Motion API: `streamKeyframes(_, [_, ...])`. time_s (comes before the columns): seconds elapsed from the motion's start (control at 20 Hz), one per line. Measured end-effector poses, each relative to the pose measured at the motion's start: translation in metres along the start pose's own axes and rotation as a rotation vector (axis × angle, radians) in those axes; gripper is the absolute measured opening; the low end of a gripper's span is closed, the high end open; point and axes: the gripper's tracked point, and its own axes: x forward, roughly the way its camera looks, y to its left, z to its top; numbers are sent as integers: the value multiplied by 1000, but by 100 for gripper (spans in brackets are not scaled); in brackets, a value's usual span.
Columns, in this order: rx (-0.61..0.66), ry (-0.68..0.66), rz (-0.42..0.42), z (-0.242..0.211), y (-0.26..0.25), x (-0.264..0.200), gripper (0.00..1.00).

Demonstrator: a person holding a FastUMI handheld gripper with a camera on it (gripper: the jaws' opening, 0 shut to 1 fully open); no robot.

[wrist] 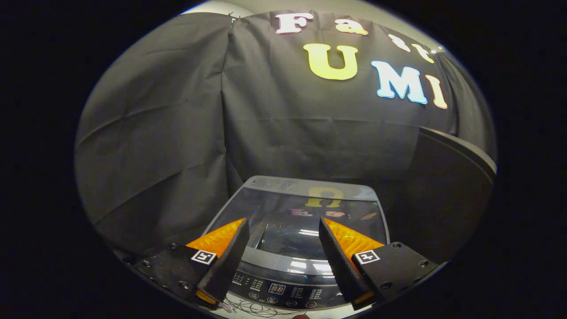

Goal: Put the clothes into the washing machine and then close the washing machine lid.

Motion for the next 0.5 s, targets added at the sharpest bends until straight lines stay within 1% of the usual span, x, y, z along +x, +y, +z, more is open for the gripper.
streamKeyframes(0.2, [-7, -100, 9, 38, -28, -56, 97])
streamKeyframes(0.5, [-52, -231, 10, 74, -82, -147, 97])
